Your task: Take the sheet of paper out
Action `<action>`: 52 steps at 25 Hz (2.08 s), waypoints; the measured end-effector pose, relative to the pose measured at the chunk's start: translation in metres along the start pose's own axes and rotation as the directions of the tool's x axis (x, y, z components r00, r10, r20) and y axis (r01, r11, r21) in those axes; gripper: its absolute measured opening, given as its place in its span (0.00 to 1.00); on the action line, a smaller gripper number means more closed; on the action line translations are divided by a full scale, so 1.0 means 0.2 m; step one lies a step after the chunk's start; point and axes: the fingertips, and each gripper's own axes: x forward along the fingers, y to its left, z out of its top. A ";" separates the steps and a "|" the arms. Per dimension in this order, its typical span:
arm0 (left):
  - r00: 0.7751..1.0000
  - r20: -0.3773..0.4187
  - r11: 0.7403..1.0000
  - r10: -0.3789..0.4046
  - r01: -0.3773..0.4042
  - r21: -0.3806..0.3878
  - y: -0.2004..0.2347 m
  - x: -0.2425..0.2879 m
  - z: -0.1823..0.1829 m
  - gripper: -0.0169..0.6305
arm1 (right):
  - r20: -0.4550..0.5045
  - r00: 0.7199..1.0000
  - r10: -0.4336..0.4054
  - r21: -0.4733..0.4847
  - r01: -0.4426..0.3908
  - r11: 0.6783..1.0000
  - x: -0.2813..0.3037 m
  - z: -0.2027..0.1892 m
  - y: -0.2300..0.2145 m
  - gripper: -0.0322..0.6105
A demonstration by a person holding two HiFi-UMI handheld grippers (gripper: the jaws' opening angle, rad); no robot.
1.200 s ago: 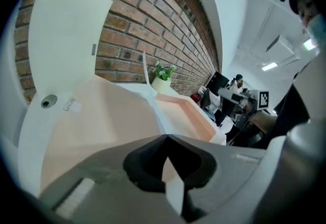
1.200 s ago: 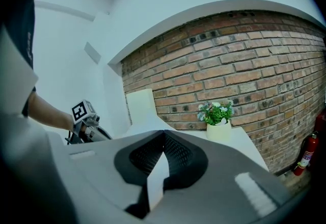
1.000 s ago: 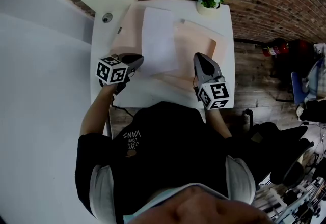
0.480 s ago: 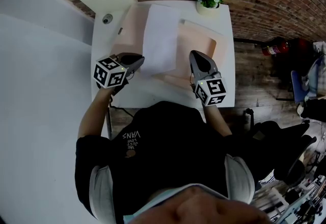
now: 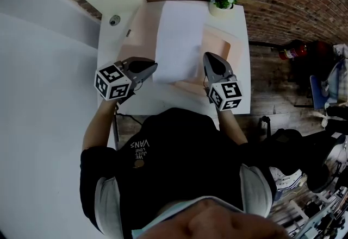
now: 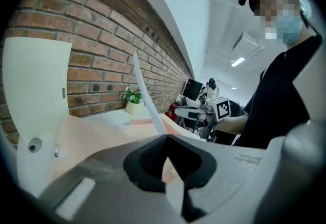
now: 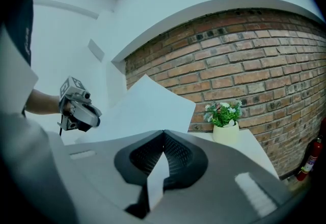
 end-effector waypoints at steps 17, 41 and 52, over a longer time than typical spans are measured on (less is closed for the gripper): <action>0.985 0.115 0.986 -0.126 0.111 0.126 -0.17 -0.07 0.14 0.03 | 0.061 0.998 -0.018 0.039 0.016 0.999 -0.03 0.09 -0.09 0.06; 0.951 0.203 0.959 -0.234 0.191 0.212 -0.22 -0.16 0.15 0.03 | 0.170 0.974 0.147 0.122 -0.169 0.978 -0.07 0.20 -0.04 0.30; 0.961 0.220 0.981 -0.169 0.143 0.128 -0.13 -0.13 0.13 0.03 | 0.164 0.973 0.161 0.115 -0.181 0.977 -0.08 0.21 -0.03 0.13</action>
